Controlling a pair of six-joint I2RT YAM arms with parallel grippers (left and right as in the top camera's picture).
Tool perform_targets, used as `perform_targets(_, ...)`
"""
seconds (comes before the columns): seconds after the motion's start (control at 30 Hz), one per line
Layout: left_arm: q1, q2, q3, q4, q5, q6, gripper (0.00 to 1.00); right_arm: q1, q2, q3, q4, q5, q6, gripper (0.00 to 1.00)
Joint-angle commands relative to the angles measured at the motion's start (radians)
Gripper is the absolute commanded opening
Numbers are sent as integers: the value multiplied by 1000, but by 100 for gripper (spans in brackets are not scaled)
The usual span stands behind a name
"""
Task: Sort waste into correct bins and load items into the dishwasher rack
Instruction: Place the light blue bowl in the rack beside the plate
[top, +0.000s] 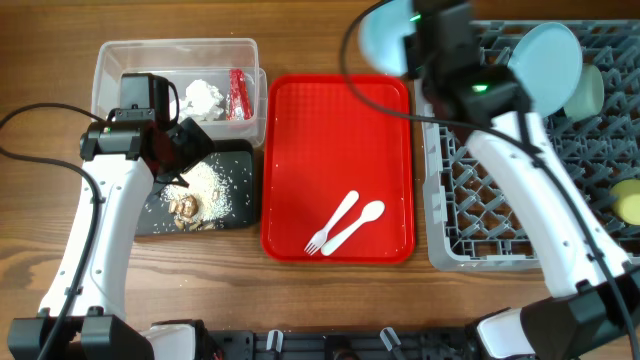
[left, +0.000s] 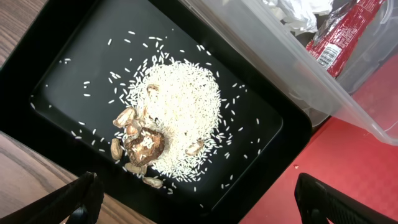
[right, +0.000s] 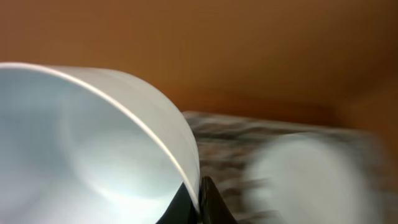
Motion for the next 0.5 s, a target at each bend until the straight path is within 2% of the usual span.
perform_targets(0.0, 7, -6, 3, 0, -10, -16, 100, -79, 39, 0, 66, 406, -222, 4)
perform_targets(0.1, 7, -6, 3, 4, -10, -16, 100, -138, 95, 0, 162, 576, -276, 4)
perform_targets(0.47, 7, -6, 3, 7, -10, -16, 100, -152, 426, 0, 163, 652, -282, 4)
